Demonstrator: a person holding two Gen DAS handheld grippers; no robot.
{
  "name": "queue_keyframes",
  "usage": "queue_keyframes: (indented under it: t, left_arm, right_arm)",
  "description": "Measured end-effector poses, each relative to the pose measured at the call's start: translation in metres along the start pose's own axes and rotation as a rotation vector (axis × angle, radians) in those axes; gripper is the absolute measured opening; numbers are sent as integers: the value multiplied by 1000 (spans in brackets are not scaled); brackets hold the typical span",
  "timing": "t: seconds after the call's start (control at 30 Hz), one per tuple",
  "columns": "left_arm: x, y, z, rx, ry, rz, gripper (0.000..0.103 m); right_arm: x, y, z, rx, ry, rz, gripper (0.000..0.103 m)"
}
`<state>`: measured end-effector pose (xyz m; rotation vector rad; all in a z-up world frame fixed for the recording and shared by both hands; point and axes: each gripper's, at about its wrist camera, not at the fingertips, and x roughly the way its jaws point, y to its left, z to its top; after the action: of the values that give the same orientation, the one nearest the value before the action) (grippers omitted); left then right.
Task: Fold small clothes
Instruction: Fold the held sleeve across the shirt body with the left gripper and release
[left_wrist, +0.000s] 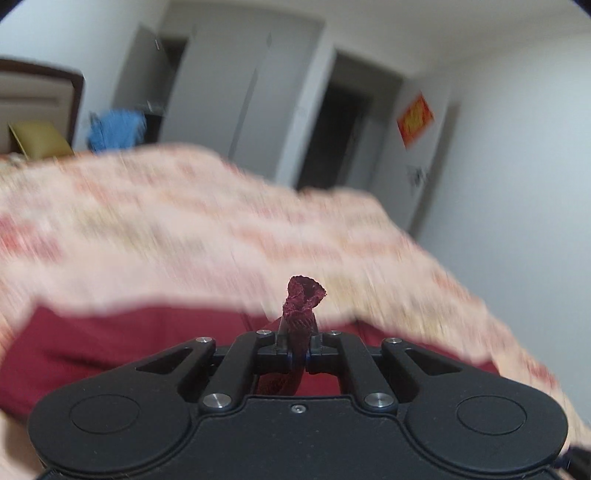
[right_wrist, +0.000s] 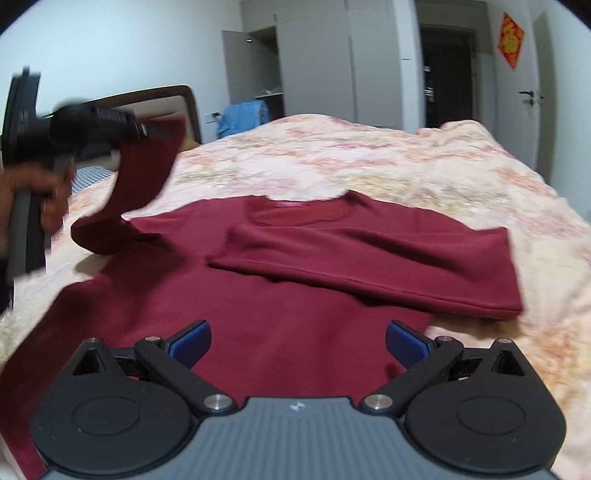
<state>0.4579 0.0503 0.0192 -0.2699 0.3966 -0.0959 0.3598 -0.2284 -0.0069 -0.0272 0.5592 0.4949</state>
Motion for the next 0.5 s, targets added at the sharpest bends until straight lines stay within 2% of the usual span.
queue_keyframes:
  t: [0.13,0.2,0.23,0.27,0.3,0.33,0.37,0.4,0.5]
  left_arm:
    - [25,7,-37,-48,116,-20,7]
    - [30,13,-44,-83,156,-30,20]
    - [28,13,-48,-97,166,-35,22]
    - [26,15,-48,-104,173,-43,31]
    - [19,15,-46,-112,176,-46,43]
    - [13,16,-44,-124,173,-47,51]
    - [5,17,-39,-134,164,-50,64]
    - [-4,19,-35,-135,151,-56,72]
    - [-29,28,-28,-93,123,-49,84]
  right_arm:
    - [-4,-18,-6,15,6,-32,103]
    - [-5,-24,-8,25,7,-41,103]
    - [-4,-25,-9,32,7,-42,103]
    - [-4,-26,-9,40,7,-40,103]
    - [-5,-29,-11,47,7,-36,103]
    - [-4,-29,-11,52,9,-31,103]
    - [-3,-29,-10,54,10,-27,103]
    - [-1,-27,-9,54,11,-23,102]
    - [7,-19,-3,44,11,14,101]
